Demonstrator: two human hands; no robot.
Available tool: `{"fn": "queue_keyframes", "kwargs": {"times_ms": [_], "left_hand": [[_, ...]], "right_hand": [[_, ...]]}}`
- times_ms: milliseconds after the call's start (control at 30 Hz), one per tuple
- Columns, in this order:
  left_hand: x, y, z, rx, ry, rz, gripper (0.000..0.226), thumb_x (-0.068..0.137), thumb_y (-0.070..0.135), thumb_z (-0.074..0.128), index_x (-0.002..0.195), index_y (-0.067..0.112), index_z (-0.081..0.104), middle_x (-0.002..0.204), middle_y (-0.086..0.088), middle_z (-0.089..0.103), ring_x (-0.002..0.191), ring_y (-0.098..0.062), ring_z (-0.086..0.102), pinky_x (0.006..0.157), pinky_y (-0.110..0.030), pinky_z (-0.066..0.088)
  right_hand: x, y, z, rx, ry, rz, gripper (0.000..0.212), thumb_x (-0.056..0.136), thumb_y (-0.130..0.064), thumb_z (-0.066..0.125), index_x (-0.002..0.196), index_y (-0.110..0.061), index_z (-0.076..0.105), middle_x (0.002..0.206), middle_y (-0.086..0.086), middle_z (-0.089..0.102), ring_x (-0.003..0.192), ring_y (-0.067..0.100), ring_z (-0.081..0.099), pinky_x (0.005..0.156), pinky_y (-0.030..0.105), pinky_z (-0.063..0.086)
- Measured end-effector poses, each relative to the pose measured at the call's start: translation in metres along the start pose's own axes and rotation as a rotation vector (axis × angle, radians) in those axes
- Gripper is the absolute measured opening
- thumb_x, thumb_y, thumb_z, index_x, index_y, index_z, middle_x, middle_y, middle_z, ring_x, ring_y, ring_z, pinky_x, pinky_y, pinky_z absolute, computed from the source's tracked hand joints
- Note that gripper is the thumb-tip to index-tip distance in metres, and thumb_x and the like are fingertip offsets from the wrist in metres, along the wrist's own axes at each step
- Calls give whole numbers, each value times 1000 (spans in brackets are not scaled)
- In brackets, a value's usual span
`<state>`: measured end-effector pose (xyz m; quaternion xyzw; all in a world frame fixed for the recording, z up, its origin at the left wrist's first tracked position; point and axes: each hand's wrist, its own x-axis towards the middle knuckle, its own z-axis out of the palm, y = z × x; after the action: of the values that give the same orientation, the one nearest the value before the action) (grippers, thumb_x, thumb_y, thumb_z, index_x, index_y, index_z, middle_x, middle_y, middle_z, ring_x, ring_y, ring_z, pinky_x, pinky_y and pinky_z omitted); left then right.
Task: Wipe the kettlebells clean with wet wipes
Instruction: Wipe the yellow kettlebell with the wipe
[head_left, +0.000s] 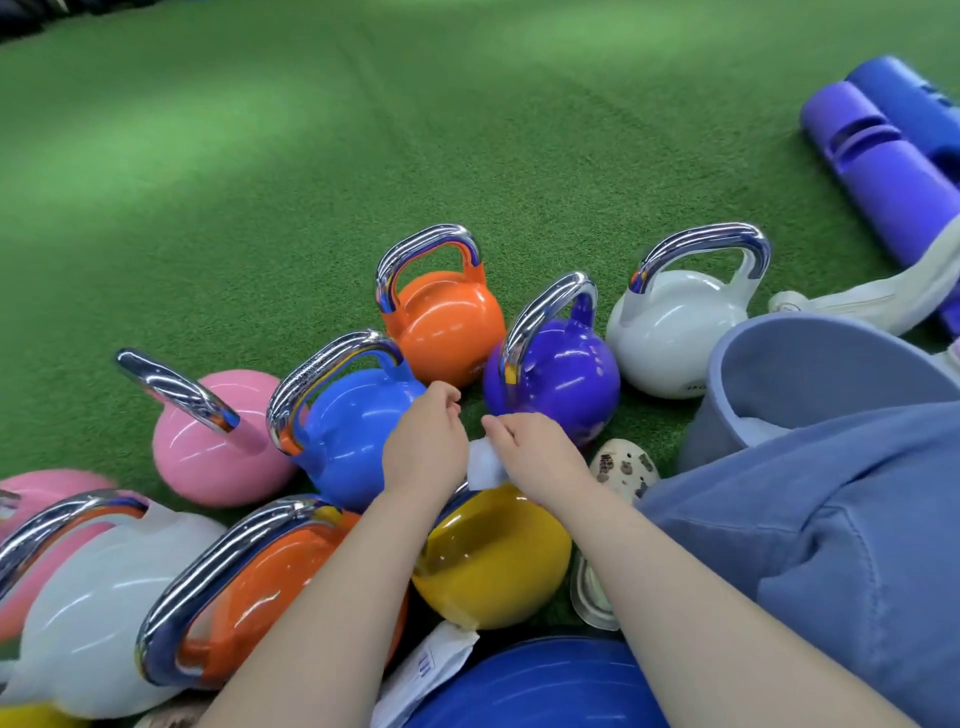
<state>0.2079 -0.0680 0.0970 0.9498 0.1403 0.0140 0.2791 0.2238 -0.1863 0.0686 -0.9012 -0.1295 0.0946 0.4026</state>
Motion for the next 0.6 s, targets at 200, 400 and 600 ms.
{"fn": "queue_keyframes", "kwargs": {"times_ms": [200, 400, 600], "left_hand": [[-3, -2, 5, 3, 76, -79, 31, 91, 10, 38, 119, 19, 50, 117, 4, 60, 108, -23, 54, 81, -34, 40], [-5, 0, 4, -5, 65, -85, 37, 87, 4, 40, 120, 17, 48, 122, 4, 56, 109, -23, 52, 80, -35, 39], [-6, -1, 4, -30, 46, -90, 37, 86, 3, 40, 120, 17, 48, 122, 3, 56, 109, -25, 51, 81, -36, 39]], "right_hand": [[15, 15, -8, 711, -24, 786, 30, 96, -32, 46, 74, -11, 50, 52, 4, 43, 52, 19, 38, 51, 27, 32], [35, -12, -11, 20, -316, 397, 31, 90, -26, 46, 62, -14, 41, 66, 4, 42, 64, 17, 38, 55, 32, 28], [49, -29, -18, -110, -685, 404, 26, 89, -17, 45, 63, -15, 44, 64, 3, 42, 60, 17, 35, 59, 30, 28]]}}
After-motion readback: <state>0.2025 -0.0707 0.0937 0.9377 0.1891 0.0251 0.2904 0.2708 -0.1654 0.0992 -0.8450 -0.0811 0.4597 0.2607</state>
